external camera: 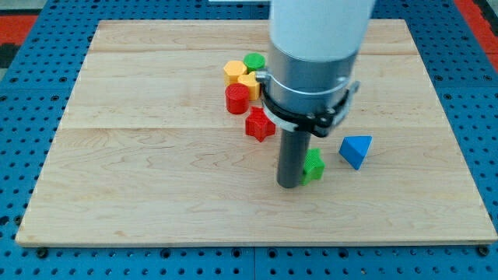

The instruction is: Move the green star to the bottom right of the blue cube

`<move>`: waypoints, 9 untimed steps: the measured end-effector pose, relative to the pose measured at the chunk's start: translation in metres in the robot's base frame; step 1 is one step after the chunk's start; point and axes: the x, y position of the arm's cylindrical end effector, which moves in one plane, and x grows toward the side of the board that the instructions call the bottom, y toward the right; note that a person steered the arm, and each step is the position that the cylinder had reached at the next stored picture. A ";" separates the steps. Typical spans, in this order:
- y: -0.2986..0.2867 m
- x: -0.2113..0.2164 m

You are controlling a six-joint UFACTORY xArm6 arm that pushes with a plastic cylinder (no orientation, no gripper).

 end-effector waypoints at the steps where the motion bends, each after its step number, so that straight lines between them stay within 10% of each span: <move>1: -0.007 -0.048; 4: -0.007 0.069; 5: 0.003 0.066; 7: 0.018 -0.067; 9: 0.038 -0.041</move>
